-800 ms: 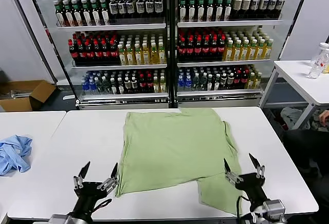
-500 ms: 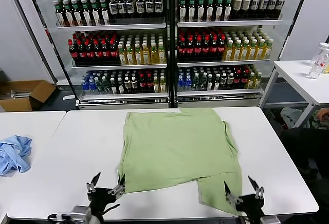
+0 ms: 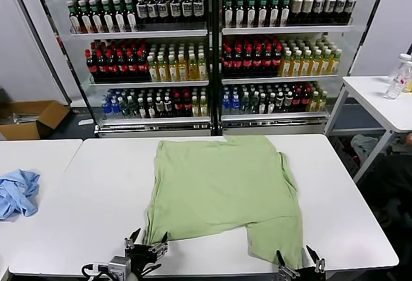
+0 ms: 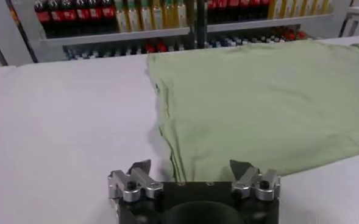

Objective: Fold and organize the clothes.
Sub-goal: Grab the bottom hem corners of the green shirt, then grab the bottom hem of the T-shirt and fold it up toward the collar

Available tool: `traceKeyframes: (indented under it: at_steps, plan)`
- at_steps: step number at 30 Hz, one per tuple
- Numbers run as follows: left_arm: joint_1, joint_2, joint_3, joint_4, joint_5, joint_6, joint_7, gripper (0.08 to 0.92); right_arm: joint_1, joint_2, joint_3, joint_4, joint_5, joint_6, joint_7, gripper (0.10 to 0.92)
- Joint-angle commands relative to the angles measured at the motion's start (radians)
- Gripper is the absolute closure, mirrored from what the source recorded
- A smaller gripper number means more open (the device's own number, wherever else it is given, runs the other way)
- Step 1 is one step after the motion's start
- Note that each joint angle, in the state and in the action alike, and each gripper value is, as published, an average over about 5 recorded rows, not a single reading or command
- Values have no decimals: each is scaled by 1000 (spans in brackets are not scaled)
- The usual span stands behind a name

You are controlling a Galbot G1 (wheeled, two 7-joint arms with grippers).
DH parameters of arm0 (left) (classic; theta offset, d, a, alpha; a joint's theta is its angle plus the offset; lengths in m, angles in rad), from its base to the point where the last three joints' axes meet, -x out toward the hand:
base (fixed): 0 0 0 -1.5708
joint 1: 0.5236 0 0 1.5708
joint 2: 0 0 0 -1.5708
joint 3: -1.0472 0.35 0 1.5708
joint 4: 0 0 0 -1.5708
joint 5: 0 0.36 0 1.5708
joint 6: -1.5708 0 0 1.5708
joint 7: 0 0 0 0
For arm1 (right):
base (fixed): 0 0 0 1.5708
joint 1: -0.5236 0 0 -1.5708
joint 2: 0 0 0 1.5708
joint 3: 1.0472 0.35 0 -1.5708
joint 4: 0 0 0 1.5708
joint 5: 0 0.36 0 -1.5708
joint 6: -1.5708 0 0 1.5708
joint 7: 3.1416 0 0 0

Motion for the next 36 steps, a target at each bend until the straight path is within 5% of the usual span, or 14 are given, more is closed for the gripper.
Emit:
traceKeyframes:
  at_steps: [1, 20, 28, 36]
  plan:
    - [-12, 13, 21, 40, -21, 30, -2, 237, -23, 9, -18, -29, 44, -6, -5, 318]
    - [20, 55, -38, -97, -139, -83, 8, 780, 11, -52, 51, 78, 101, 76, -21, 866]
    - [-22, 110, -99, -175, -267, -112, 4, 916, 186, -147, 80, 126, 194, 77, -15, 908]
    - [-211, 190, -81, -19, -337, -109, -9, 916, 559, -196, -69, -59, 252, 41, 0, 908]
